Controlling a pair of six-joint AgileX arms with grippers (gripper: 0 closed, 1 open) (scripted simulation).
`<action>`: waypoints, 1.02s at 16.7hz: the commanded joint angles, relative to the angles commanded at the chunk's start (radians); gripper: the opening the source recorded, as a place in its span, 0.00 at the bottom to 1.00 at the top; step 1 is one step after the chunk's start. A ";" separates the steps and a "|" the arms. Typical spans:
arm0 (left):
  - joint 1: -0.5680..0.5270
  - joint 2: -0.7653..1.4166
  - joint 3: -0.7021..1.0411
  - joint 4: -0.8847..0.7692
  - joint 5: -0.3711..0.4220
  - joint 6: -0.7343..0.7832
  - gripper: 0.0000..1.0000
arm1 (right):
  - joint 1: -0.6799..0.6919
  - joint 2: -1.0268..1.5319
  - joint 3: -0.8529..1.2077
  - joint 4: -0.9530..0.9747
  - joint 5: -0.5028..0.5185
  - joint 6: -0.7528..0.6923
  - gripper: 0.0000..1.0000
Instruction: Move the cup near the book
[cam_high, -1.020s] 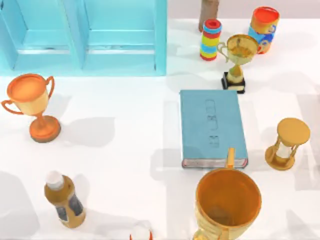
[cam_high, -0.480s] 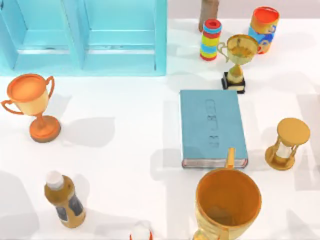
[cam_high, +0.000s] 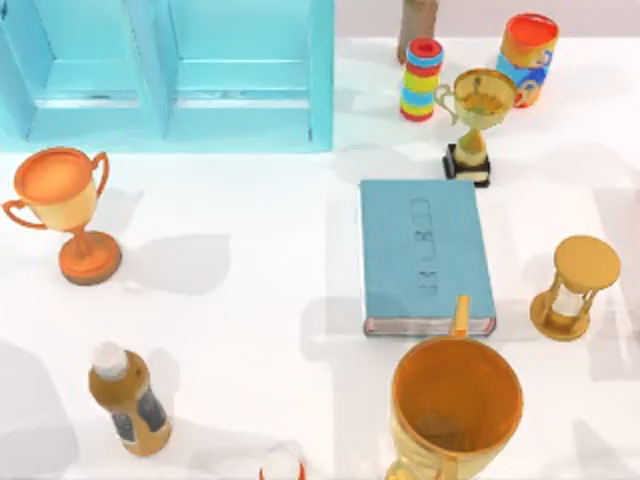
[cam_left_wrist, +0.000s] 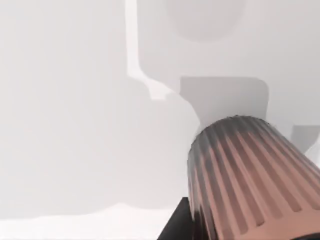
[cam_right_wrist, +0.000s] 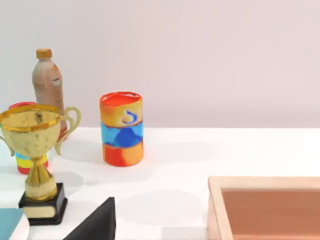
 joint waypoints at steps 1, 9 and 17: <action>-0.001 0.000 0.000 0.000 0.000 0.002 0.00 | 0.000 0.000 0.000 0.000 0.000 0.000 1.00; -0.001 -0.066 0.132 -0.203 0.000 -0.001 0.00 | 0.000 0.000 0.000 0.000 0.000 0.000 1.00; -0.009 -0.063 0.172 -0.223 0.009 -0.029 0.00 | 0.000 0.000 0.000 0.000 0.000 0.000 1.00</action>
